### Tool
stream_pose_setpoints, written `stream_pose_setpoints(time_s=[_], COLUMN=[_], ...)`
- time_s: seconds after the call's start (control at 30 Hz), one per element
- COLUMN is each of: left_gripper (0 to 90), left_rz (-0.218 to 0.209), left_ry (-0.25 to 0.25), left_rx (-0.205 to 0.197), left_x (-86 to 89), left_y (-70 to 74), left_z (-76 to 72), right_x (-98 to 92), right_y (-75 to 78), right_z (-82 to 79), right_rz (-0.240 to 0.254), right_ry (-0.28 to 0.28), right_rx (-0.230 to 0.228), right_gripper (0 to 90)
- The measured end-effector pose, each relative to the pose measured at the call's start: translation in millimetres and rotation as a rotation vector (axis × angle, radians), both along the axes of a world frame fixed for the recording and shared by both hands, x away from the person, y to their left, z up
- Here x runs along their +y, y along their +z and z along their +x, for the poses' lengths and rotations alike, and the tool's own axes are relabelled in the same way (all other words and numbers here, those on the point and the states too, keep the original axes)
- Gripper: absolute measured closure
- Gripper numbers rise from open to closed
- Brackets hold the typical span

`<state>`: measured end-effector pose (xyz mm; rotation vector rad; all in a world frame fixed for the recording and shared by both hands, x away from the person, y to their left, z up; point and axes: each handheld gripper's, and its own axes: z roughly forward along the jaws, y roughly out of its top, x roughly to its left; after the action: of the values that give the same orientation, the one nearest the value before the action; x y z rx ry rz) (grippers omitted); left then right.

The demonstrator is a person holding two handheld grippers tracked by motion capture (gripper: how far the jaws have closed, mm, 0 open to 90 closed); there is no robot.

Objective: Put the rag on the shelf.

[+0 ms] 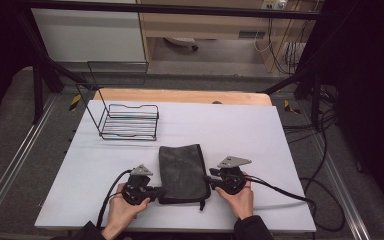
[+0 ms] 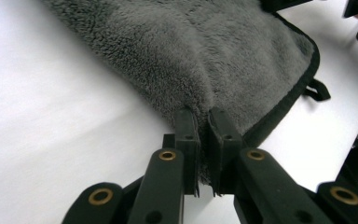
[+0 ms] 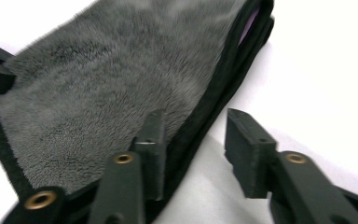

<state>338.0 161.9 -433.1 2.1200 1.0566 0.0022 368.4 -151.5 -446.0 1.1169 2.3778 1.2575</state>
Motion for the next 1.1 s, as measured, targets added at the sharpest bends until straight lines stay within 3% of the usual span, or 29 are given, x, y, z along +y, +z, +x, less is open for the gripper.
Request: stream_pose_setpoints(time_s=[0.03,0.13,0.33,0.53,0.57,0.63,0.67,0.83,0.93,1.1], left_gripper=[83.6,83.4,77.4,53.5,46.4,44.8,37.1,26.6,15.8,7.6], left_rz=[0.011,0.009,0.050,0.090,0.087,0.077,0.081,0.052,0.058,0.077], left_ry=[-0.001,-0.007,-0.023,-0.023,-0.011,0.004,0.003,0.016,0.027,0.035], left_rx=[-0.004,0.003,-0.026,-0.106,-0.113,-0.135,-0.149,-0.156,-0.146,-0.161], left_x=[3.9,13.6,11.1,21.6,23.9,28.3,30.6,37.5,36.5,30.4], left_y=[1.5,2.2,-2.0,6.2,7.7,10.4,12.1,20.7,24.5,27.8], left_z=[-0.1,-1.0,-2.4,1.2,3.5,7.5,10.1,22.9,30.6,45.3], right_x=[-3.9,-8.8,-12.1,-10.0,-9.8,-9.7,-9.3,-8.5,-8.1,-8.0], right_y=[2.0,2.8,0.7,-1.0,-1.9,-2.2,-3.1,-4.0,-4.5,-4.9], right_z=[-1.0,-0.9,1.4,2.1,2.9,3.1,3.1,2.6,2.1,2.8], right_rz=[0.018,0.037,0.044,0.068,0.064,0.062,0.059,0.062,0.058,0.052], right_ry=[-0.015,-0.025,-0.030,-0.007,-0.005,-0.003,-0.002,0.002,0.002,-0.005], right_rx=[-0.017,-0.021,-0.024,-0.025,-0.024,-0.024,-0.016,-0.007,0.000,0.006], right_gripper=[52.6,49.3,35.2,20.4,17.3,16.1,14.4,10.4,8.4,6.6])
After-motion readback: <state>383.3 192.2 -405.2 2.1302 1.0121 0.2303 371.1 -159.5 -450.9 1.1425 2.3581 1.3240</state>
